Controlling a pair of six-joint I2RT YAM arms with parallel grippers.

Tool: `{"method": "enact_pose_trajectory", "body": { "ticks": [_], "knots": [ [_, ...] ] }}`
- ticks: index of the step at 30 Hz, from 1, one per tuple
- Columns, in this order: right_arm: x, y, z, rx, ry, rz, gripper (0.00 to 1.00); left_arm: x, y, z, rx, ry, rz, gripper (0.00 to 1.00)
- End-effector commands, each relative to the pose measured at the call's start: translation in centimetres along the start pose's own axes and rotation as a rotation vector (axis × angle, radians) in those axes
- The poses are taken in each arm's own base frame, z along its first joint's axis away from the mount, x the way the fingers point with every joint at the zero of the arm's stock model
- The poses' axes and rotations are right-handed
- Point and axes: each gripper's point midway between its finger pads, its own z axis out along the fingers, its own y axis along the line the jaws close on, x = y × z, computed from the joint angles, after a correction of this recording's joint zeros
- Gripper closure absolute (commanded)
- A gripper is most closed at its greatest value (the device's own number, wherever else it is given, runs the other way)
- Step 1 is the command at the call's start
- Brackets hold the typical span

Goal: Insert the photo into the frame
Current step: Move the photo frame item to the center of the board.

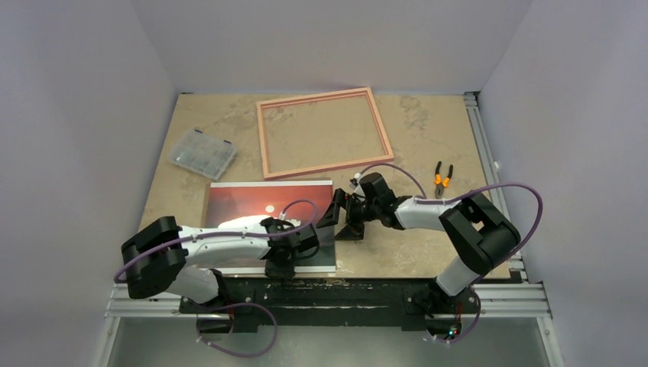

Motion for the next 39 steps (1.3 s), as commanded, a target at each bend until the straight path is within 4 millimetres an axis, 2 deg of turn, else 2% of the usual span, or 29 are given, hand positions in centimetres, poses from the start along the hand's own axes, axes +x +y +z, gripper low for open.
{"method": "enact_pose_trajectory", "body": {
  "ticks": [1, 7, 10, 13, 19, 26, 31, 39],
  "knots": [
    [0.5, -6.2, 0.4, 0.236, -0.020, 0.022, 0.08, -1.2, -0.5, 0.3, -0.002, -0.049, -0.052, 0.72],
    [0.6, -6.5, 0.5, 0.243, -0.017, 0.024, 0.08, -1.5, 0.9, 1.0, -0.044, -0.052, -0.084, 0.72],
    [0.6, -6.5, 0.5, 0.242, -0.016, 0.025, 0.09, -1.7, 1.4, 0.7, -0.026, -0.066, -0.107, 0.72],
    [0.6, -6.6, 0.6, 0.244, -0.013, 0.025, 0.09, -2.1, 2.6, 0.1, -0.017, -0.098, -0.142, 0.71],
    [0.7, -6.9, 0.9, 0.247, -0.006, 0.033, 0.08, -2.0, 5.0, 1.1, -0.071, -0.068, -0.179, 0.71],
    [0.9, -7.2, 1.6, 0.242, 0.008, 0.050, 0.09, -3.7, 5.3, 0.6, -0.135, -0.086, -0.197, 0.71],
    [1.6, -6.9, 2.8, 0.235, 0.032, 0.047, 0.09, -4.3, 5.5, 0.6, -0.155, -0.078, -0.196, 0.71],
    [3.3, -5.5, 6.1, 0.210, 0.086, 0.031, 0.09, -5.1, 5.8, 0.2, -0.153, -0.086, -0.231, 0.71]
  ]
}}
